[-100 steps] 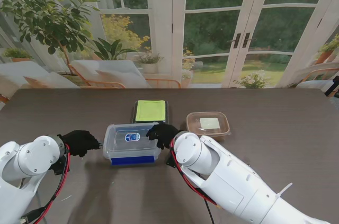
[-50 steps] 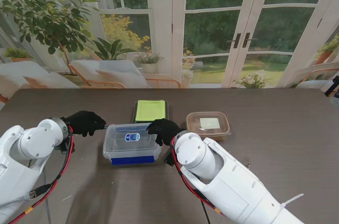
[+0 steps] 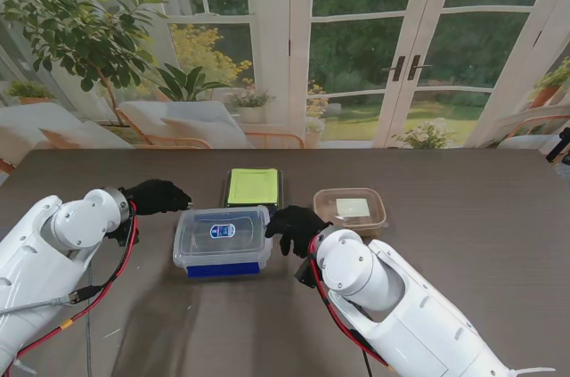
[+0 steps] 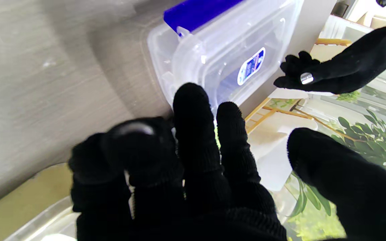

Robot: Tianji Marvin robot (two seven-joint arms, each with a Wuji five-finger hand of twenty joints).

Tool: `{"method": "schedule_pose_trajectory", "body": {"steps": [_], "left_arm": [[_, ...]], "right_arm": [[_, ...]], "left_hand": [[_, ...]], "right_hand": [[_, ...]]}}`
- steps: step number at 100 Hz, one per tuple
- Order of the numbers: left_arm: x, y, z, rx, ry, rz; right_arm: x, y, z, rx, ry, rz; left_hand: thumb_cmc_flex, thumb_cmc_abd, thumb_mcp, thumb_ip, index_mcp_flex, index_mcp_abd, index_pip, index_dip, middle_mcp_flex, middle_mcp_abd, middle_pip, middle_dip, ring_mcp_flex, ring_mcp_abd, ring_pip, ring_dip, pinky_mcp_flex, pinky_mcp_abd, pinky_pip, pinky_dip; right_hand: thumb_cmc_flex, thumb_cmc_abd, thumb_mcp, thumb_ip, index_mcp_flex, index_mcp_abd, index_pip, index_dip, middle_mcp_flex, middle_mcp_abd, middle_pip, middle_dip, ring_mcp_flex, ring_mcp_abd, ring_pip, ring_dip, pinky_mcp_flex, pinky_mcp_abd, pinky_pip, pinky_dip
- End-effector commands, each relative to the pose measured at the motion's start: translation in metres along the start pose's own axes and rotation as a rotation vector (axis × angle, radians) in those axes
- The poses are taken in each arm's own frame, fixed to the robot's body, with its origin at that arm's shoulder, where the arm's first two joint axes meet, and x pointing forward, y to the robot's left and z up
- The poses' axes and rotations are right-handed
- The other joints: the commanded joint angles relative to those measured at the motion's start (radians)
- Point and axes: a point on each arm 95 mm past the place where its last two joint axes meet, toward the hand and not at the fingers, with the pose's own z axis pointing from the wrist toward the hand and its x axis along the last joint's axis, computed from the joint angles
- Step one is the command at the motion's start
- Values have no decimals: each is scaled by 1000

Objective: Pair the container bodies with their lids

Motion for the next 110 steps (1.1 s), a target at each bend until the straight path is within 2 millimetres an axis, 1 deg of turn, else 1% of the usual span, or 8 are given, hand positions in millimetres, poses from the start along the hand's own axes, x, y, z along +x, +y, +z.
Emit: {"method": "schedule_pose_trajectory", "body": {"steps": [1, 13, 30, 46, 58, 65, 82, 110], "left_arm": [[6, -1, 6, -10, 17, 0], [8, 0, 15, -19, 29, -2], [10, 3, 22, -45, 35, 9], [12, 8, 23, -65, 33, 11], [13, 13, 20, -82, 26, 13], [14, 16, 17, -91, 23, 14], [16, 23, 11, -117, 21, 28], [20, 33, -2, -170, 14, 45]], "right_arm": [[-7, -5, -3, 26, -8, -4], [-10, -9, -5, 48, -9, -11], [-13, -15, -5, 80, -6, -26], [-15, -22, -6, 111, -5, -36], [-19, -28, -4, 140, -11, -45], [-21, -32, -2, 155, -17, -50], [-24, -40, 1, 186, -25, -53], [-20, -48, 5, 196, -22, -54]], "left_hand": [[3, 25, 3, 32, -8, -22, 1, -1, -18, -13, -16, -22, -31, -15, -26, -18, -32, -36, -26, -15], [3, 25, 2, 32, -18, -18, -3, -3, -39, -19, -22, -45, -56, -25, -49, -30, -56, -51, -70, -29], [1, 27, -1, 32, -19, -16, -2, -3, -44, -21, -22, -53, -64, -26, -64, -38, -66, -57, -89, -34], [1, 29, -5, 32, -20, -13, -1, -2, -48, -22, -20, -58, -67, -24, -74, -44, -67, -57, -97, -35], [1, 31, -9, 32, -20, -13, 0, -2, -49, -19, -20, -61, -69, -25, -79, -48, -68, -57, -101, -35], [1, 33, -11, 32, -20, -12, 0, -2, -50, -19, -19, -62, -68, -23, -81, -49, -68, -57, -101, -34], [2, 35, -17, 33, -17, -9, 2, -1, -45, -17, -16, -63, -67, -21, -84, -50, -67, -52, -104, -33], [4, 40, -28, 34, -14, -9, 5, 0, -45, -16, -15, -63, -70, -22, -89, -53, -67, -52, -105, -30]], "right_hand": [[-14, -26, -4, -25, 34, -23, 9, 2, -24, 17, -30, -30, 14, 41, -74, -38, 227, 41, -38, -9], [-12, -24, -5, -25, 37, -26, 3, -1, -47, 22, -56, -53, 10, 55, -169, -74, 179, 33, -68, -5], [-14, -21, -6, -24, 52, -28, 1, -3, -58, 23, -73, -69, 8, 59, -218, -88, 161, 25, -82, -4], [-16, -20, -8, -24, 84, -28, 5, -4, -41, 24, -74, -76, 12, 52, -222, -85, 160, 25, -85, -2], [-19, -18, -11, -24, 100, -27, -8, -14, -22, 24, -52, -66, 14, 42, -180, -62, 176, 20, -76, 1], [-19, -16, -12, -23, 86, -22, -24, -21, -17, 23, -35, -55, 15, 36, -156, -52, 183, 17, -68, 3], [-19, -11, -16, -23, 50, -14, -48, -31, -14, 23, -24, -46, 17, 32, -133, -45, 191, 16, -60, 5], [-22, -2, -20, -21, -50, -4, -65, -31, -19, 19, -23, -43, 16, 32, -124, -46, 192, 14, -56, 6]]}}
